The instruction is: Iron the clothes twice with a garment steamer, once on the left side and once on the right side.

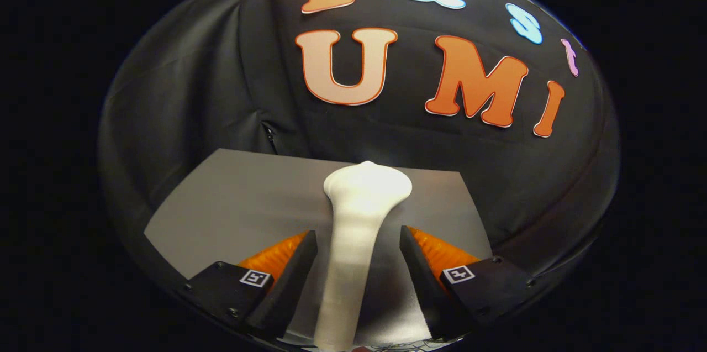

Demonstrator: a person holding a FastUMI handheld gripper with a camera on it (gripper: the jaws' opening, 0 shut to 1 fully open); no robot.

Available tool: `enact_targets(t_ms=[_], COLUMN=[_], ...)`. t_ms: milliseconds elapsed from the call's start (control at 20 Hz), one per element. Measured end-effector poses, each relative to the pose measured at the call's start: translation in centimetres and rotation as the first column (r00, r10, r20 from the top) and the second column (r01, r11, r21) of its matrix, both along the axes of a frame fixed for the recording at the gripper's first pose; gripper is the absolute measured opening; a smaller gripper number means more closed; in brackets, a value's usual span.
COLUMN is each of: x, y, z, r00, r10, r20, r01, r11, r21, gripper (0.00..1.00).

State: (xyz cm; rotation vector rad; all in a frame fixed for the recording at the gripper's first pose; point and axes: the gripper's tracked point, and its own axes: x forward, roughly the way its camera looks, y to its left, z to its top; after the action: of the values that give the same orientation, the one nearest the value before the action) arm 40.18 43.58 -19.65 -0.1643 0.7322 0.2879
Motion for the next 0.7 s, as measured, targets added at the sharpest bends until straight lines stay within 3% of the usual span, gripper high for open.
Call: enact_targets(t_ms=[150,350,500,700], x=[0.5,0.9,0.6,0.3], y=[0.0,1.0,1.9,2.0], z=[-1.7,-2.1,-2.4,-1.9], r00=[1.0,0.999,0.998,0.997], r10=[0.0,0.025,0.04,0.056], r20=[-0.028,-0.043,-0.058,-0.05], r01=[-0.001,-0.025,-0.035,-0.051], r11=[1.0,1.0,0.996,0.994], r21=[-0.014,0.007,0.087,0.098], gripper=[0.97,0.87,0.71,0.52])
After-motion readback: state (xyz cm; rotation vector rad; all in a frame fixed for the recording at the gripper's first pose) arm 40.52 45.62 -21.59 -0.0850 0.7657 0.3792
